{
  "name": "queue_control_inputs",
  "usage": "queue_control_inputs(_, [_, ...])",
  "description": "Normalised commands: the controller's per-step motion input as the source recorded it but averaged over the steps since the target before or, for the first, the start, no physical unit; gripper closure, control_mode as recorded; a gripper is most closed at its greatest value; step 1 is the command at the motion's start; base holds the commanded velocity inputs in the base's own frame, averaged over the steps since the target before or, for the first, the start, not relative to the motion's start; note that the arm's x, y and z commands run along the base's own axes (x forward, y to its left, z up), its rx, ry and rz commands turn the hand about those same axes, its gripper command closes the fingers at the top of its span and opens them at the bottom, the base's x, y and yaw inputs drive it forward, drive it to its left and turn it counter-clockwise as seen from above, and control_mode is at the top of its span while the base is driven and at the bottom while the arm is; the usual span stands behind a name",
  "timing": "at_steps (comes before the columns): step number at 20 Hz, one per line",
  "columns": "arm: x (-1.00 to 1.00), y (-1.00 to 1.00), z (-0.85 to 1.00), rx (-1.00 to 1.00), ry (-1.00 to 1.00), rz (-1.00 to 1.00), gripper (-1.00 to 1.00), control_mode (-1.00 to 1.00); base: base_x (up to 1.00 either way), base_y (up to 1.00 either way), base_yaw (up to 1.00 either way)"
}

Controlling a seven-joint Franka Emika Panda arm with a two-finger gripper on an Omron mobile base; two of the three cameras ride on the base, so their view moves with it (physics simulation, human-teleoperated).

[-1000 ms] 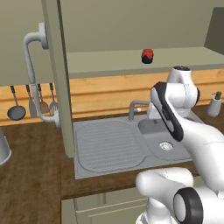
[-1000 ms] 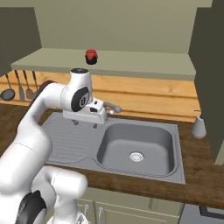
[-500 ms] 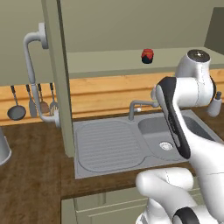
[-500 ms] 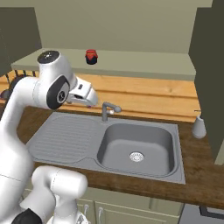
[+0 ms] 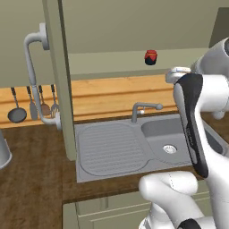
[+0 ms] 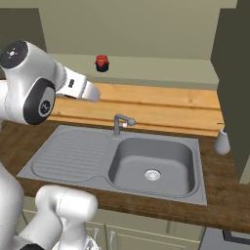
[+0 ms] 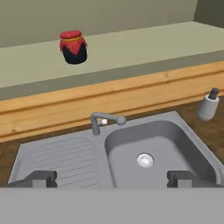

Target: From the different types of pastries on the counter, select a croissant and place it on the cutting board. Then retrieve a jar of jam from the cabinet and place it alongside the croissant on the cutting board.

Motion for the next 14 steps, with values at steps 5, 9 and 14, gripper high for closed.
queue_control_inputs(5, [-0.50,0.06,0.82,0.00,-0.21,0.00,-1.00,-1.00,0.00,0.00,0.00])
queue_control_inputs(9, [0.01,0.17,0.65,0.00,-0.19,0.00,-1.00,-1.00,0.00,0.00,0.00])
queue_control_inputs(14, [0.00,0.20,0.45,-0.04,-0.18,0.02,-1.00,-1.00,0.00,0.00,0.00])
